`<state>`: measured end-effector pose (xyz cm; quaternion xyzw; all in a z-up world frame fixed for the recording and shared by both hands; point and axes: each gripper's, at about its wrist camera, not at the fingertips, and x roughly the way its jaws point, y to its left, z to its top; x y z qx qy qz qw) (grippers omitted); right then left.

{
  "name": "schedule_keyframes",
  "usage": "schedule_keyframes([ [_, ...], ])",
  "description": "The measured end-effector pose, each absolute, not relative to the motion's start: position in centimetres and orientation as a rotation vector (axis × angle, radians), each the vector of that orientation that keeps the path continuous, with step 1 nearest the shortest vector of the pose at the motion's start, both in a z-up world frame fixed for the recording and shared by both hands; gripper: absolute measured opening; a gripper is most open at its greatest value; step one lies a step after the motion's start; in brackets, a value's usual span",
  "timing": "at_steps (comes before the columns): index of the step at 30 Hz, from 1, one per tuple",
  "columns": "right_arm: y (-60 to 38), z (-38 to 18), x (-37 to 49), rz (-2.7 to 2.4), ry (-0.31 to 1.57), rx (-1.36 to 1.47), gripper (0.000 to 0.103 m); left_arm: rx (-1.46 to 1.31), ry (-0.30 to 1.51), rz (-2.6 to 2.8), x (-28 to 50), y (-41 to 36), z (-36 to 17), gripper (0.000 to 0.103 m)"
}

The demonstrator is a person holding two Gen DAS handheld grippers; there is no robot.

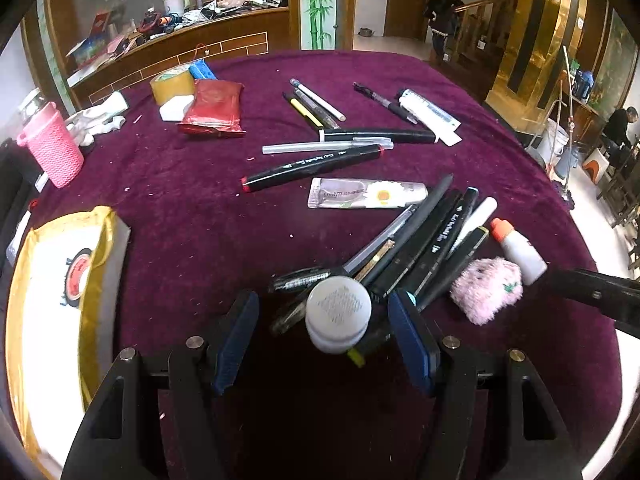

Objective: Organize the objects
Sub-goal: 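Grasp the white jar with the left tool while the right tool grasps the pink plush ball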

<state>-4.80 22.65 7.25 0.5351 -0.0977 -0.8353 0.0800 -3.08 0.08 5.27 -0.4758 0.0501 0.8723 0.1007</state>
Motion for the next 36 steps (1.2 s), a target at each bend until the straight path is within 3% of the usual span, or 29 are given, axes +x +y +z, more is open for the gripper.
schedule_keyframes([
  [2,22.9,7.1,-4.9,-2.492,-0.285,1.597,0.031,-1.407,0.13,2.569,-3.2,0.1,4.9,0.047],
  [3,23.0,7.1,-4.9,-2.483,-0.283,1.593,0.031,-1.41,0.105,2.559,-3.2,0.0,4.8,0.028],
  [8,21.8,6.7,-5.2,-2.406,-0.278,1.564,0.031,-1.396,0.042,2.54,-2.5,-0.3,5.6,0.028],
  [20,18.5,3.7,-7.8,-2.259,-0.483,1.661,0.031,-1.369,-0.191,2.553,-0.8,-5.1,8.9,0.028],
  [31,18.6,2.8,-9.0,-2.333,-0.598,1.723,0.038,-1.391,-0.276,2.549,0.4,-8.9,8.6,0.028],
  [33,18.4,2.8,-9.0,-2.326,-0.588,1.715,0.025,-1.385,-0.282,2.547,0.5,-9.6,8.8,0.028],
  [36,18.7,3.4,-8.4,-2.314,-0.627,1.702,0.023,-1.364,-0.298,2.555,0.9,-11.3,9.6,0.028],
])
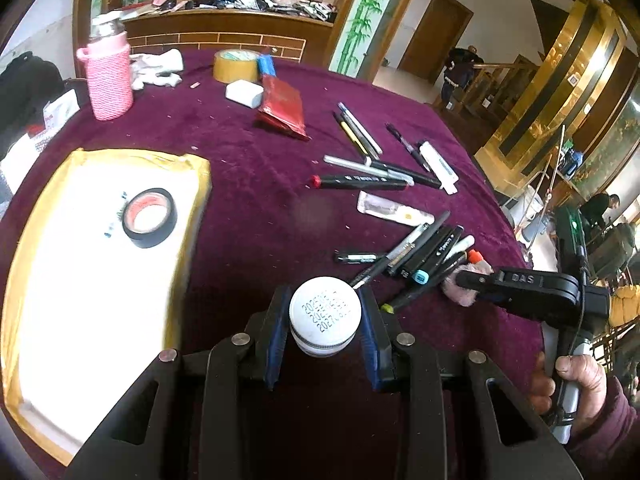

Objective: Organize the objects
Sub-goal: 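Grasp the white jar with the left tool while the right tool grasps the pink plush ball, then place the white jar in the tray with the left tool while the right tool places the plush ball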

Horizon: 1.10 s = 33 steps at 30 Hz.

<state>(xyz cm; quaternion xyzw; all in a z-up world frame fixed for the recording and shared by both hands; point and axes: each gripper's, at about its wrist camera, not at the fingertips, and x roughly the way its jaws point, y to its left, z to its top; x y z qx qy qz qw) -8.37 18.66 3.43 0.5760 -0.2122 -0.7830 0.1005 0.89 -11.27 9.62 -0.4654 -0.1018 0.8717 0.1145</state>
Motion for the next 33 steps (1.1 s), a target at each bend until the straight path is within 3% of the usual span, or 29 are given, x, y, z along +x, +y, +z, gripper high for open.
schedule_keyframes([
  [7,15.4,8.4,-5.8,-2.34,-0.535,1.562,0.023,-1.33,-0.355,2.626,1.3,-18.2,12.1,0.028],
  [15,2.8,12.0,-4.6,-2.202,-0.344,1.435,0.023,-1.435,-0.342,2.713,-1.4,-27.2,11.0,0.028],
  [26,-13.1,7.4,-3.3,-2.003,-0.075,1.484,0.023,-1.572,-0.322,2.625,-7.6,-31.1,5.0,0.028],
  [33,-16.3,4.8,-4.1,-1.959,-0.066,1.538,0.023,-1.586,-0.378,2.61,-10.3,-32.5,3.8,0.029],
])
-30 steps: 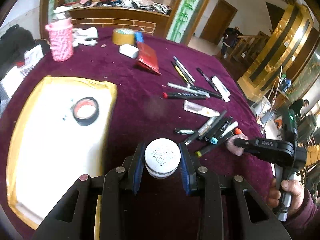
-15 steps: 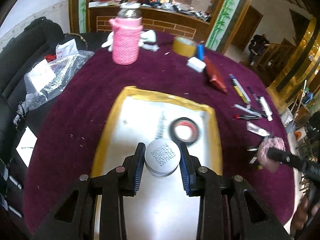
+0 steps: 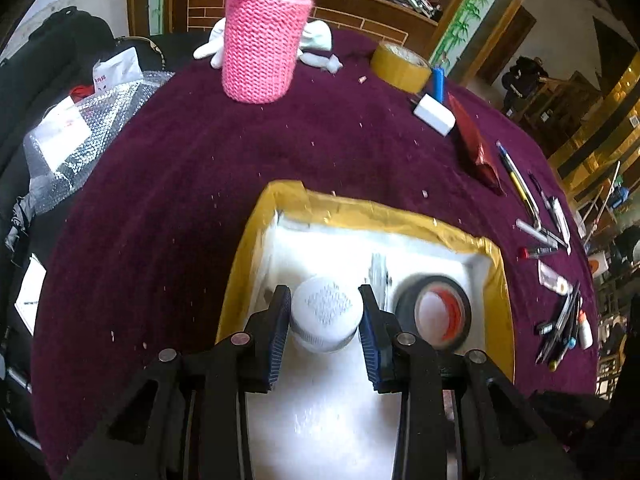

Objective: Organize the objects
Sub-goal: 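Place the white jar in the tray with the left tool while the right tool places the plush ball, then grasp a clear pen with the left tool while the right tool grasps the orange-capped bottle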

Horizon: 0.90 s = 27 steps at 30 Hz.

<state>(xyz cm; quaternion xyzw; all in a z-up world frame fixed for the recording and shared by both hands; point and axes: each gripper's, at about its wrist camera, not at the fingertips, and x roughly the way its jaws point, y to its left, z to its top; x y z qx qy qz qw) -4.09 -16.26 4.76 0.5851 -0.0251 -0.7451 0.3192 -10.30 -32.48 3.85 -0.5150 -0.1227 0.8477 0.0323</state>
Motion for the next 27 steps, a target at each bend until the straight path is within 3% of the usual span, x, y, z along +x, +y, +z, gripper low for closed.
schedule_keyframes([
  [2,-16.7,4.4,-4.2,-1.95,-0.066,1.546,0.023,-1.589,-0.377,2.607,-10.7,-32.6,4.0,0.029],
  [4,-17.0,4.0,-4.3,-1.943,-0.072,1.556,0.023,-1.591,-0.395,2.601,-10.9,-32.7,4.1,0.041],
  [8,-17.3,4.1,-4.4,-1.929,-0.065,1.551,0.026,-1.574,-0.427,2.601,-10.9,-33.0,5.1,0.05],
  [12,-17.2,4.6,-4.5,-1.959,0.004,1.547,0.029,-1.551,-0.444,2.622,-10.5,-33.5,6.6,0.052],
  [17,-16.8,6.2,-4.2,-2.023,0.057,1.505,0.041,-1.51,-0.454,2.66,-9.1,-33.9,8.4,0.052],
  [27,-10.0,10.0,-3.9,-2.161,-0.099,1.439,0.042,-1.443,-0.534,2.658,-6.4,-32.9,11.5,0.052],
])
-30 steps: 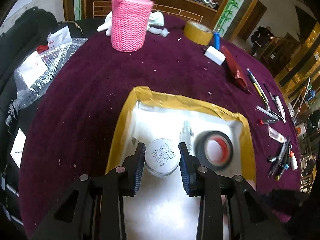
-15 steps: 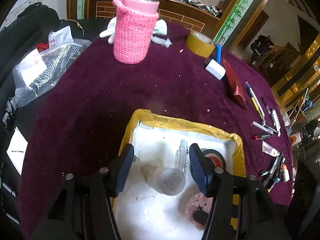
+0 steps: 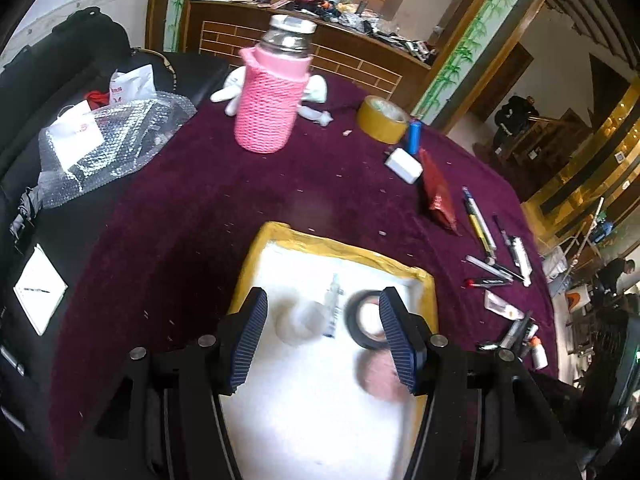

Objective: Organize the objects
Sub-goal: 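Grasp a clear pen with the left tool while the right tool grasps the orange-capped bottle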

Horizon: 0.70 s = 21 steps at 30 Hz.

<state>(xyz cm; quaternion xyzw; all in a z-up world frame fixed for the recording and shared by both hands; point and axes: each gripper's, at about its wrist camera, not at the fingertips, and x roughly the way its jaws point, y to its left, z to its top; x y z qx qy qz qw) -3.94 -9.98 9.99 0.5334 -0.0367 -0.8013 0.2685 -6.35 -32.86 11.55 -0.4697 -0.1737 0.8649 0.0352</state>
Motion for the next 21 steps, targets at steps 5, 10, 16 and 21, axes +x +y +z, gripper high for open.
schedule_keyframes([
  [5,-1.8,11.1,-3.3,-2.277,-0.262,1.444,0.046,-1.423,-0.47,2.563,-5.2,-27.8,12.4,0.055],
  [10,8.5,9.6,-2.6,-2.385,-0.507,1.535,0.047,-1.441,-0.314,2.419,-4.5,-19.7,11.5,0.055],
  [16,16.3,8.1,-1.2,-2.424,-0.643,1.607,0.047,-1.467,-0.145,2.284,-4.5,-9.4,9.5,0.055],
  [21,20.2,8.1,-0.6,-2.444,-0.637,1.608,0.047,-1.415,0.014,2.291,-5.8,-3.4,8.0,0.055],
])
